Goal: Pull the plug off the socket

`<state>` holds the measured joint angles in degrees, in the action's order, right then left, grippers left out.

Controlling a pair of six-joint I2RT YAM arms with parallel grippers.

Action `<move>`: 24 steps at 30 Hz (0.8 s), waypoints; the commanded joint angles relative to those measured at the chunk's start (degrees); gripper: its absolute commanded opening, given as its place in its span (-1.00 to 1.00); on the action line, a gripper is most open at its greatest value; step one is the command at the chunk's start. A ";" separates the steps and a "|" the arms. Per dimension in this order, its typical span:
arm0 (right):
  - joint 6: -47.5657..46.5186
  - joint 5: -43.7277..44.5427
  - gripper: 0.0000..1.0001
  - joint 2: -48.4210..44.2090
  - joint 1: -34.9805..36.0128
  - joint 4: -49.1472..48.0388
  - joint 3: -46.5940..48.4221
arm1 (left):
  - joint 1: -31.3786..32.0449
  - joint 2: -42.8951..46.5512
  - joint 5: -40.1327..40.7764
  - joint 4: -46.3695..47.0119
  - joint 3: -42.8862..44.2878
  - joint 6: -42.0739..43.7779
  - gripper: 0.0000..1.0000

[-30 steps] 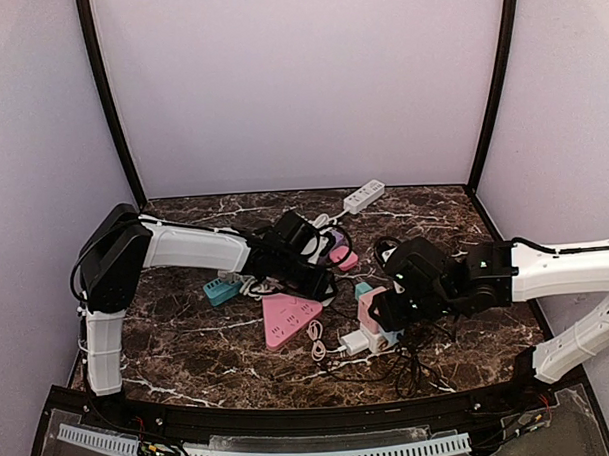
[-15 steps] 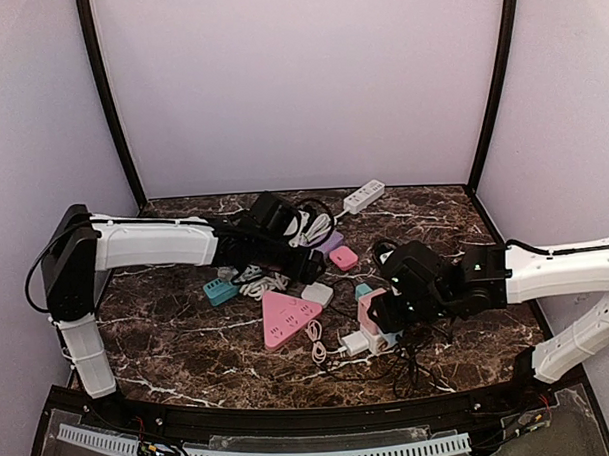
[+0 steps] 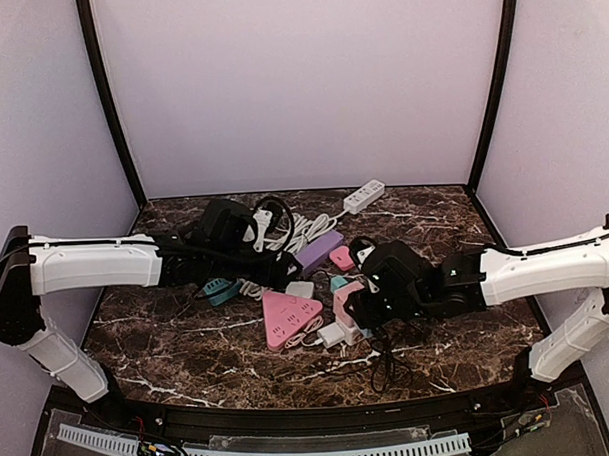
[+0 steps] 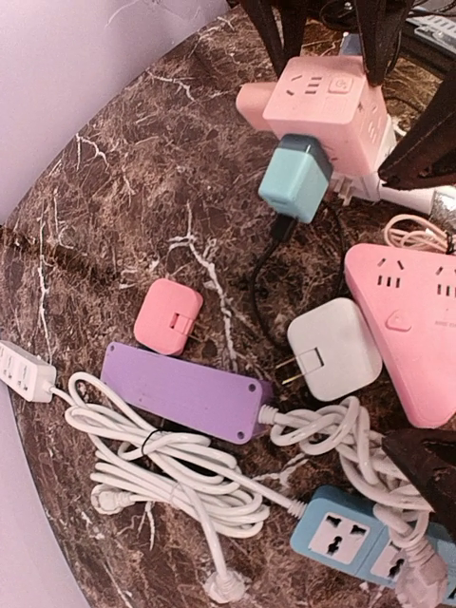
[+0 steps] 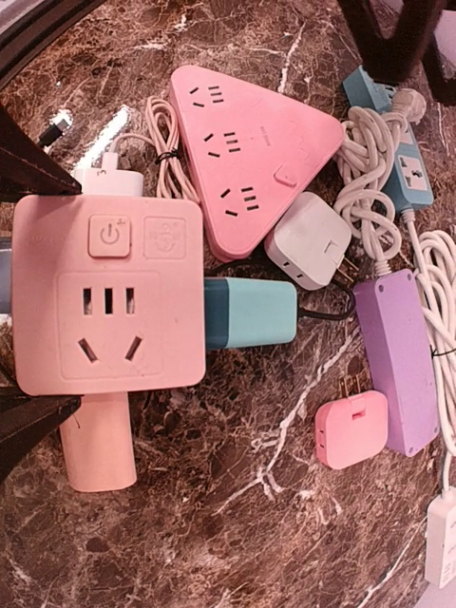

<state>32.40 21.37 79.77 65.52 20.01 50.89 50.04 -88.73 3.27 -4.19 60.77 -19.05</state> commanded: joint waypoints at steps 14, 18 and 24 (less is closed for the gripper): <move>3.17 -4.77 0.78 -6.87 0.53 1.77 -2.53 | 7.20 1.11 -5.93 8.13 -2.69 -7.54 0.76; 4.03 -5.89 0.78 -9.73 1.65 2.84 -5.46 | 10.36 -2.27 -5.32 7.95 0.36 -6.23 0.81; 4.78 -6.85 0.69 -10.76 2.80 2.59 -8.32 | 13.16 -6.08 -2.33 5.58 2.92 -5.28 0.85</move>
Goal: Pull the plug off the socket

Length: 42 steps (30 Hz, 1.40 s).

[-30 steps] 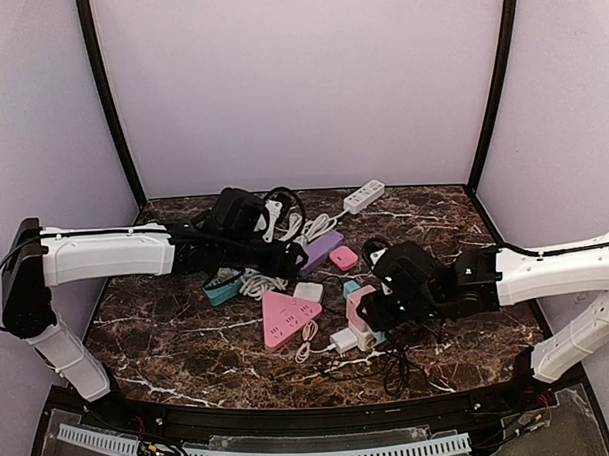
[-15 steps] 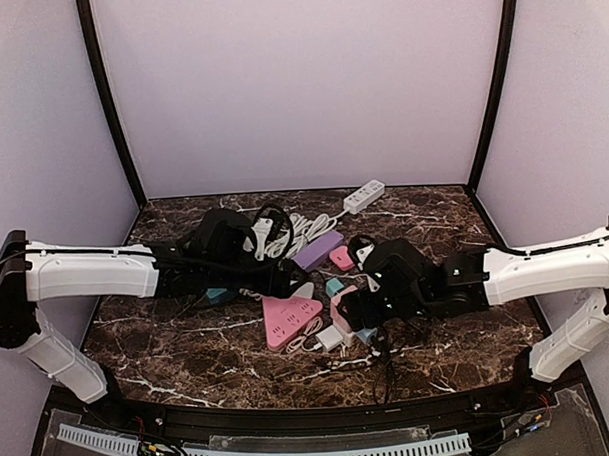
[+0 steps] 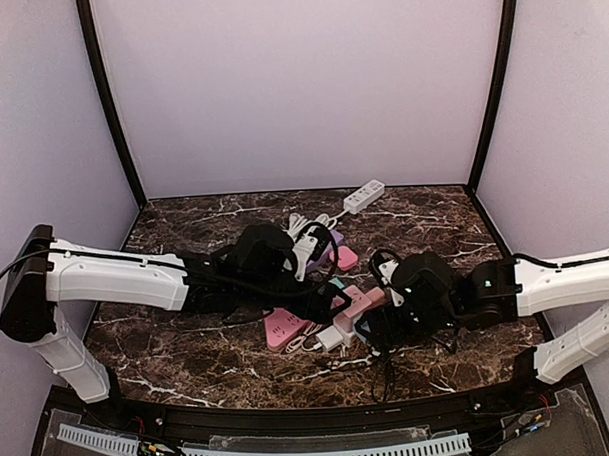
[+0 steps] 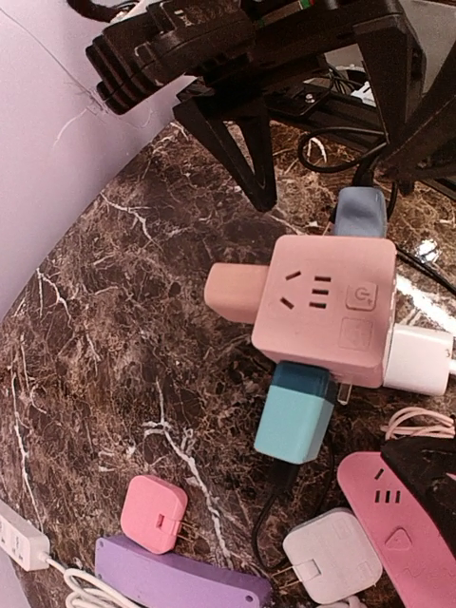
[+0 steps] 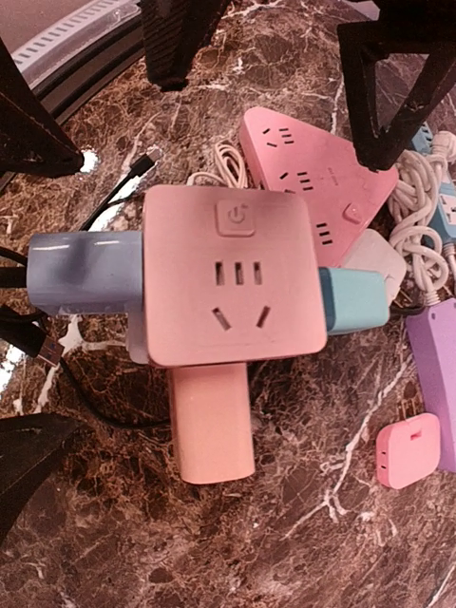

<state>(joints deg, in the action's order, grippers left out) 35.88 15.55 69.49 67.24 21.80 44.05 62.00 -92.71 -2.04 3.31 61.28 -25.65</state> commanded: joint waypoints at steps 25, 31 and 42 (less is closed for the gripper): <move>1.44 3.96 0.29 5.98 1.76 -2.94 -0.46 | 4.18 -10.32 7.84 -9.87 10.37 5.81 0.80; 1.52 3.87 0.23 6.31 1.76 -3.41 -0.63 | 4.36 -10.99 8.36 -10.85 10.88 6.56 0.76; 1.49 3.86 -0.01 7.21 1.75 -3.83 -0.70 | 4.36 -11.14 8.60 -10.88 11.19 7.74 0.52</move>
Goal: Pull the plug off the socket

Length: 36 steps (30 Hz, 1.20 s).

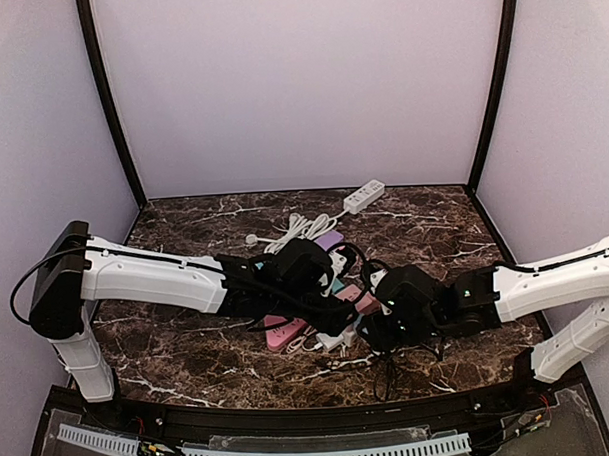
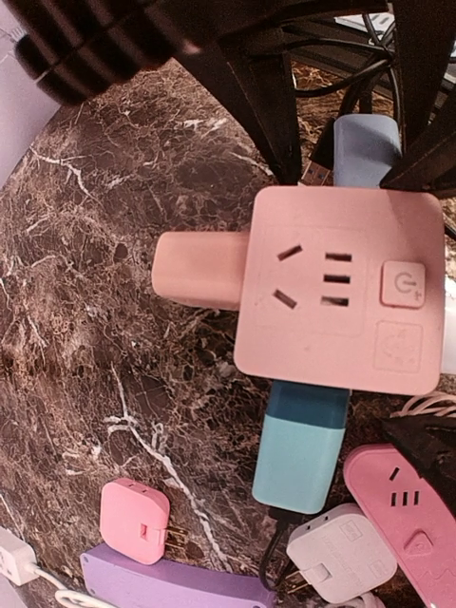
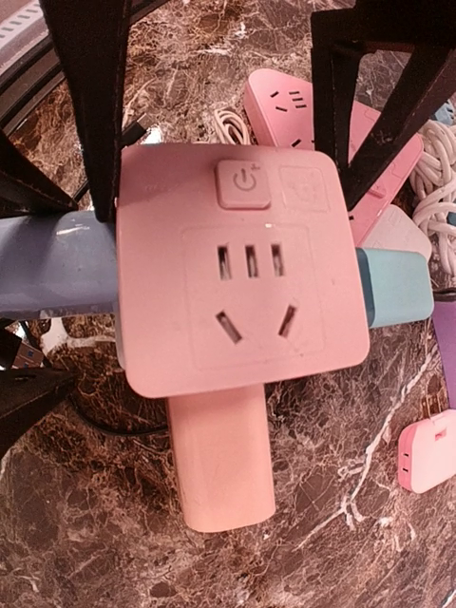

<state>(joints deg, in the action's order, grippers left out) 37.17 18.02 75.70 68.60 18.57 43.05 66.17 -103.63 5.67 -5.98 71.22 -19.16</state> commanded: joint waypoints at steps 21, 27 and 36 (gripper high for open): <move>0.49 1.06 -0.77 -0.68 0.39 -1.43 -1.30 | 0.25 -0.87 0.51 -0.05 1.52 9.40 0.30; -0.88 -0.27 -0.80 -2.70 0.36 -1.60 -2.49 | 0.14 -0.75 -2.65 1.11 0.98 11.39 0.35; -1.34 -0.80 -0.81 -2.50 0.40 -1.68 -2.12 | -1.02 -0.78 -5.51 2.63 0.50 8.67 0.43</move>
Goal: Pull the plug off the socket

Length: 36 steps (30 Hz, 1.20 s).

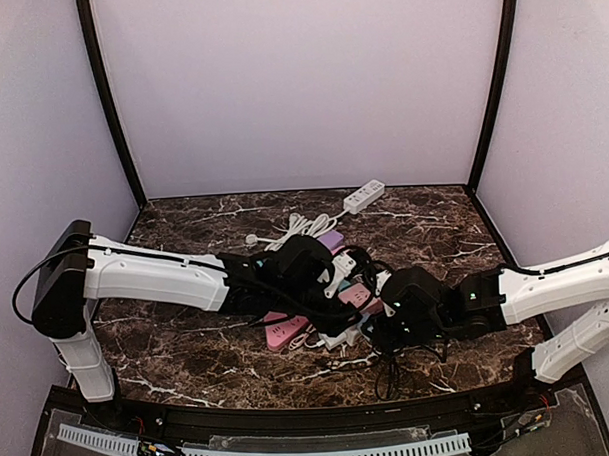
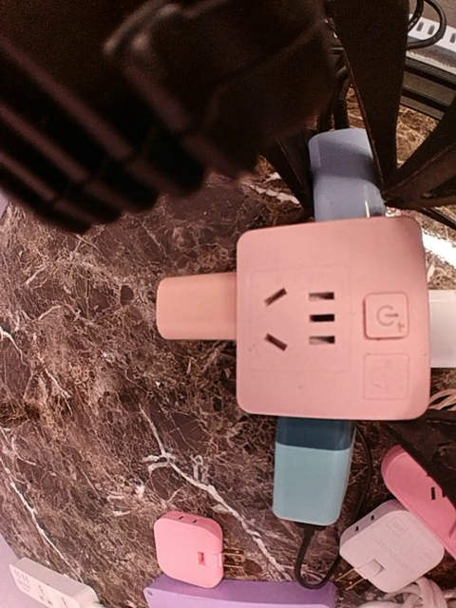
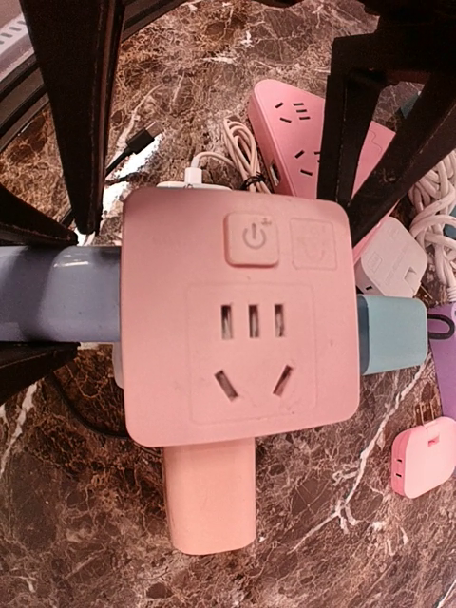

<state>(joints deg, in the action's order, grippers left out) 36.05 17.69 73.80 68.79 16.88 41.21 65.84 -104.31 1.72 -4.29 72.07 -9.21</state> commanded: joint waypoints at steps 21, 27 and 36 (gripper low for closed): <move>1.90 2.01 -1.00 -0.06 0.15 1.19 0.03 | -1.24 -0.74 -2.53 0.60 -1.92 -4.13 -0.34; 1.02 1.23 -1.00 -0.95 0.11 0.64 -1.05 | -1.24 -0.55 -0.43 -0.32 -2.10 -3.18 -0.50; -4.32 -4.61 -1.00 -6.15 -0.71 -5.51 -5.34 | -1.24 -0.48 0.36 -0.58 -3.03 -2.43 -0.54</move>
<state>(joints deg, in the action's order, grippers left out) 33.82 16.49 70.28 68.49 14.33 37.65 65.14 -104.31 0.47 -1.54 71.29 -11.35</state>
